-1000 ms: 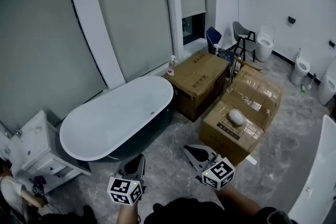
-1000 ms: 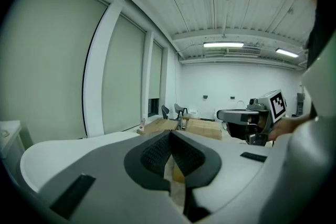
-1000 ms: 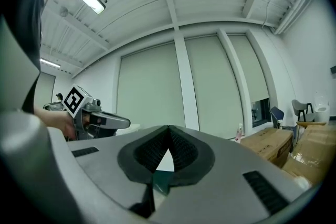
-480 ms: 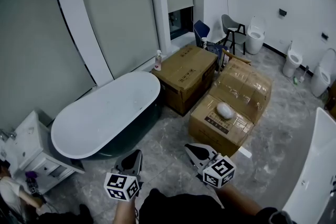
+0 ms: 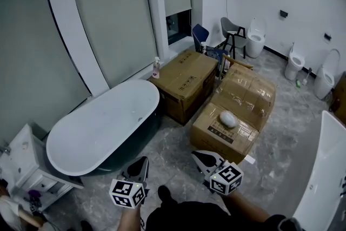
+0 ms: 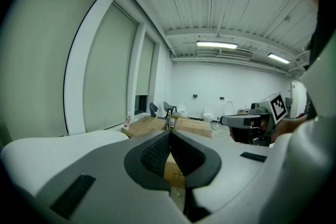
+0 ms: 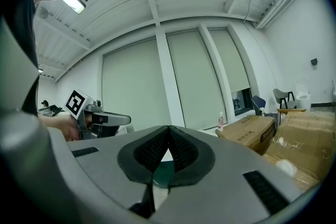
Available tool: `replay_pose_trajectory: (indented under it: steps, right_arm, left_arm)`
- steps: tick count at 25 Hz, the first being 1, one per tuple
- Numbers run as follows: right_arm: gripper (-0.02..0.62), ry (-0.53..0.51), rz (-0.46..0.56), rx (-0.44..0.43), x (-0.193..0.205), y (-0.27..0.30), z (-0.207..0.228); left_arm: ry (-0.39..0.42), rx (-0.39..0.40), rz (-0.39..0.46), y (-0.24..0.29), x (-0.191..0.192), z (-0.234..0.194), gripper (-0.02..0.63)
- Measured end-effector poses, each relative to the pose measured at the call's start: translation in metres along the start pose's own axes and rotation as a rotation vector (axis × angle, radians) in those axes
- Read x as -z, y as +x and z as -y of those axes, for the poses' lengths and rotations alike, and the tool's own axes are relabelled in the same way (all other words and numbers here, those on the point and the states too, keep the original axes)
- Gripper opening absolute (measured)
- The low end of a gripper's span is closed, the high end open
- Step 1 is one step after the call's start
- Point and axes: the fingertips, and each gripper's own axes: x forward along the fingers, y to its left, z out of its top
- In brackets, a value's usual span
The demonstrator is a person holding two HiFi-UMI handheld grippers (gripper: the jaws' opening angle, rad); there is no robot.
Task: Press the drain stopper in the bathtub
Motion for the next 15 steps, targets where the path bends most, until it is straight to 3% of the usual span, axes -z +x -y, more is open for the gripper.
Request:
replay_pose_trajectory:
  steps: [7, 15]
  right_arm:
    - [0.014, -0.002, -0.035, -0.026, -0.009, 0.09, 0.012]
    - [0.014, -0.009, -0.069, -0.072, -0.025, 0.214, -0.004]
  left_arm:
    - [-0.015, -0.005, 0.021, 0.035, -0.014, -0.075, 0.011]
    - [-0.062, -0.008, 0.019, 0.054, -0.021, -0.186, 0.011]
